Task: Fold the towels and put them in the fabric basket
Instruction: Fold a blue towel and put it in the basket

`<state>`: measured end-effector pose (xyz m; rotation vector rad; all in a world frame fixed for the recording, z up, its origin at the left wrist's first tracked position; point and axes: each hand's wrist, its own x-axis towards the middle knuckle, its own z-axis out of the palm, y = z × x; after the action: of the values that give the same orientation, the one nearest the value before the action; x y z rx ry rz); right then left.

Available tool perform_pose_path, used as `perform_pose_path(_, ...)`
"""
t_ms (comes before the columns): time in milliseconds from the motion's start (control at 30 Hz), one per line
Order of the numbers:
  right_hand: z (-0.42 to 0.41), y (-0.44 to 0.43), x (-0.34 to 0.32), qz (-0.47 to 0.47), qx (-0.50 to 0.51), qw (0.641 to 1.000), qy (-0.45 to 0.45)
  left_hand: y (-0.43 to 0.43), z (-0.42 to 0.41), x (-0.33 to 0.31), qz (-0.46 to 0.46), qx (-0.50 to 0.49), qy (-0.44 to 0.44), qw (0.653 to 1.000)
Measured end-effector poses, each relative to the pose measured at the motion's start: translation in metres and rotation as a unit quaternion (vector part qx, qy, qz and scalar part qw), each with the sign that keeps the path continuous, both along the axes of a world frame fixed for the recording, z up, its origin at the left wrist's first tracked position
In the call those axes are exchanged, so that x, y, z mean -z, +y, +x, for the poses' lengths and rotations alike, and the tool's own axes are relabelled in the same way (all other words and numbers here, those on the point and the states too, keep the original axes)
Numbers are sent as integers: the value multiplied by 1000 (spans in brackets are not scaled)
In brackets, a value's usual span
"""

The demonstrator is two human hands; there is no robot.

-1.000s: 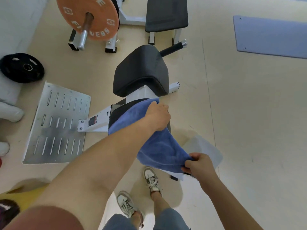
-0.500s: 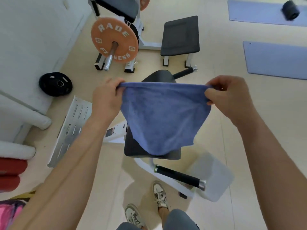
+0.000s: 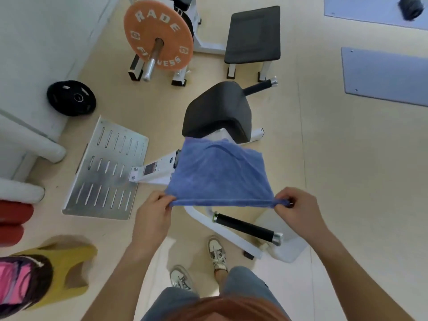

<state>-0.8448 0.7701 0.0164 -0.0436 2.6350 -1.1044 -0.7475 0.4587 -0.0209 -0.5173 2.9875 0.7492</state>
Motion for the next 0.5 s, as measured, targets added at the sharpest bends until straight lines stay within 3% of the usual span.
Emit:
perform_pose_path(133,15,13,24,19,-32,995,-93,4,25,21,12,38,-150,988)
perform_pose_path(233,10,18,25,34,-81,983,-163,-1,23,18,-8,93,-279,956)
perform_pose_path(300,2,19,26,34,-118,971,-206,-6,19,13,3,105,-320,942)
perform_pose_path(367,-10,20,27,19,-125,968,-214,-11,8,8,10,114,-310,944)
perform_pose_path(500,-42,14,27,-57,-73,976,-199,-21,-35,-2,67,68,-184,978)
